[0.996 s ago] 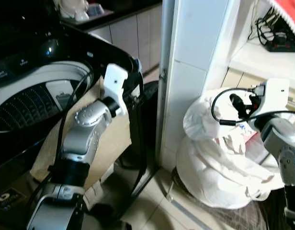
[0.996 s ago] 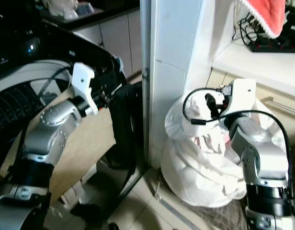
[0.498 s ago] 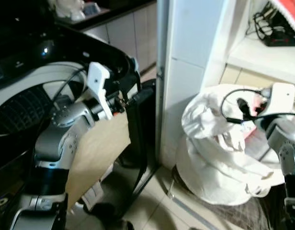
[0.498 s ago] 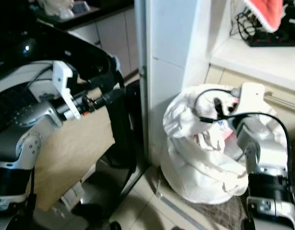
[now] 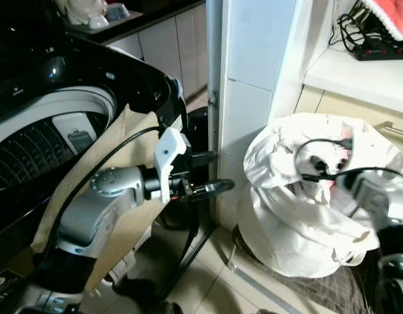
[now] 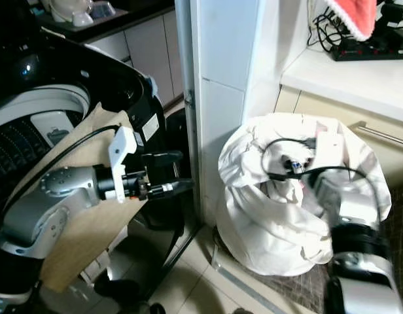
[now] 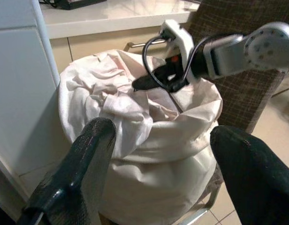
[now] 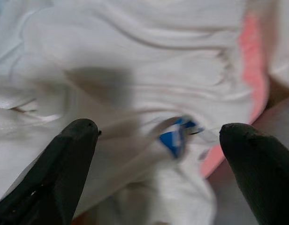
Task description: Clothes washing
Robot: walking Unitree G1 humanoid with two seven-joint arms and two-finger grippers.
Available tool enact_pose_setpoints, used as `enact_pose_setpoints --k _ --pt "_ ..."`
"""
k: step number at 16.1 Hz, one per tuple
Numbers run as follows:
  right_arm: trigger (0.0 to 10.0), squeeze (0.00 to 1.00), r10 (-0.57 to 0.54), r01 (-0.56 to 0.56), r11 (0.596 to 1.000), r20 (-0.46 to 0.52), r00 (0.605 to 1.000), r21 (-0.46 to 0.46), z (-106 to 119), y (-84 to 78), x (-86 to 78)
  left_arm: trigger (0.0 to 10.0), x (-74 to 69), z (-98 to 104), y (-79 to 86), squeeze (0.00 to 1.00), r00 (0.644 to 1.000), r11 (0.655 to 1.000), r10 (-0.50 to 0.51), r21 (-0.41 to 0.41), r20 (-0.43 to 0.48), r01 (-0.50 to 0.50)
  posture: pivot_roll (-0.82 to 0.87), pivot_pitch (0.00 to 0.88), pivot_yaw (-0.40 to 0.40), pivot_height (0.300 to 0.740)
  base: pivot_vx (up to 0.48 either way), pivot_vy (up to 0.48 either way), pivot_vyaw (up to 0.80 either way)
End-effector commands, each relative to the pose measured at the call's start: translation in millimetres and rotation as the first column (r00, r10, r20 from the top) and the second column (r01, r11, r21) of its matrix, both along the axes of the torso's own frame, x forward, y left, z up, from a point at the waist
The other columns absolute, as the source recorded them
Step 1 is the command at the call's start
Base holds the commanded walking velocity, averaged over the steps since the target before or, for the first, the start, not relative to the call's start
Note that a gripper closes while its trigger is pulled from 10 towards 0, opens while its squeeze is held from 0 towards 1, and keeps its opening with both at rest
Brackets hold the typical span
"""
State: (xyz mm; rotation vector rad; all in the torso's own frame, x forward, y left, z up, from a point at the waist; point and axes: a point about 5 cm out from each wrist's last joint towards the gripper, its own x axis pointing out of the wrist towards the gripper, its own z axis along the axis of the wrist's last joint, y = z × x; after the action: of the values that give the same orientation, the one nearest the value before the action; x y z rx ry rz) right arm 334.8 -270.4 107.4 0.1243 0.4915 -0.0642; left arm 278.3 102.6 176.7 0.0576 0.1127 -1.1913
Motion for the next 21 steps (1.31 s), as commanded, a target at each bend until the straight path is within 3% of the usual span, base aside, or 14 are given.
enact_pose_setpoints --k 1,2,3,5,7,8,9,10,21 --pt "10.0 1.0 0.014 -0.014 0.999 0.001 1.0 0.029 -2.9 3.1 3.9 10.0 2.4 8.5 -3.6 0.0 0.999 1.0 -0.014 0.02 0.03 0.013 -0.14 0.025 0.091 0.74 0.0 0.0 0.0" --pt "10.0 0.98 0.038 -0.037 0.997 -0.023 0.999 0.066 -10.6 8.6 5.0 10.0 2.4 10.5 -5.4 0.0 0.999 0.999 -0.02 0.039 0.042 0.019 -0.13 0.026 0.092 0.74 0.0 0.0 0.0" --pt "10.0 0.0 0.042 -0.04 0.998 -0.052 0.998 0.041 -16.2 9.9 4.7 10.0 1.8 11.8 -6.3 0.0 0.999 0.999 -0.028 0.045 0.043 0.026 -0.12 0.029 0.09 0.74 0.0 0.0 0.0" --pt "10.0 0.0 0.026 -0.031 0.999 -0.183 0.983 -0.027 -37.5 11.1 -1.5 10.0 -3.4 13.2 -8.6 0.0 0.997 0.995 -0.073 0.07 0.035 0.071 -0.11 0.033 0.082 0.74 0.0 0.0 0.0" --pt "9.6 0.0 -0.005 0.002 1.0 -0.207 0.978 -0.013 -45.0 10.4 -4.1 10.0 -7.0 14.4 -10.0 0.0 0.996 0.994 -0.087 0.067 0.028 0.085 -0.1 0.035 0.079 0.74 0.0 0.0 0.0" --pt "3.1 0.0 0.002 -0.005 1.0 -0.185 0.983 -0.017 -44.1 10.5 -2.7 10.0 -6.7 15.2 -10.0 0.0 0.996 0.994 -0.086 0.065 0.029 0.084 -0.1 0.038 0.077 0.74 0.0 0.0 0.0" --pt "3.1 0.0 0.005 -0.008 1.0 -0.175 0.985 -0.018 -43.7 10.7 -2.1 10.0 -6.6 15.4 -10.0 0.0 0.996 0.994 -0.085 0.064 0.03 0.083 -0.1 0.038 0.077 0.74 0.0 0.0 0.0" --pt "0.0 0.0 0.009 -0.01 1.0 -0.137 0.99 -0.008 -41.0 10.8 0.5 10.0 -6.0 15.3 -9.6 0.0 0.997 0.995 -0.074 0.064 0.031 0.072 -0.1 0.038 0.077 0.74 0.0 0.0 0.0" --pt "0.0 0.0 0.015 -0.016 1.0 -0.089 0.996 -0.01 -40.7 4.6 -0.1 10.0 -1.9 16.2 -10.7 0.0 0.998 0.997 -0.048 0.068 0.033 0.046 -0.1 0.037 0.081 0.74 0.0 0.0 0.0"
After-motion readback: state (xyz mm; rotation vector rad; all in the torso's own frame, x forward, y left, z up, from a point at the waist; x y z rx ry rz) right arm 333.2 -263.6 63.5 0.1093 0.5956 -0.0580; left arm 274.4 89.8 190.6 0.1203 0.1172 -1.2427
